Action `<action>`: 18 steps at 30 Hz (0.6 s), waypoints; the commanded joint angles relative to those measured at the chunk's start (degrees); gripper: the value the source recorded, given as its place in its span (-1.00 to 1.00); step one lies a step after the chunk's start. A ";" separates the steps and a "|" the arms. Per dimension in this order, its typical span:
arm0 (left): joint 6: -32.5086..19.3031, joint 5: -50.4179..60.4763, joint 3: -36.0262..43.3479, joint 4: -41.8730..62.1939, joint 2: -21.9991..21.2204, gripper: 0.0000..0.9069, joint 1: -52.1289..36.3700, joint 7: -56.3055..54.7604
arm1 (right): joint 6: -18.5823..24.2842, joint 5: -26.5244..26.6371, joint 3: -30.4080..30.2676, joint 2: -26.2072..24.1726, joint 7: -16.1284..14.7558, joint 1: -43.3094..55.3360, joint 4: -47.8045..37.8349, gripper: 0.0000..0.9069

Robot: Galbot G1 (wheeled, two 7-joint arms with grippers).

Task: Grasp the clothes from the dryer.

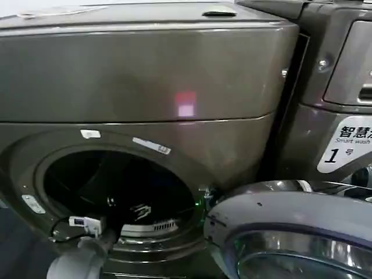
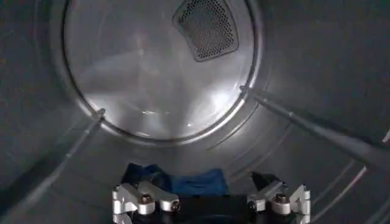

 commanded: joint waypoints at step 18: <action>1.23 -0.01 0.49 34.02 -0.53 1.00 -26.98 -1.47 | 0.05 0.00 -0.39 -0.02 0.09 0.11 0.05 1.00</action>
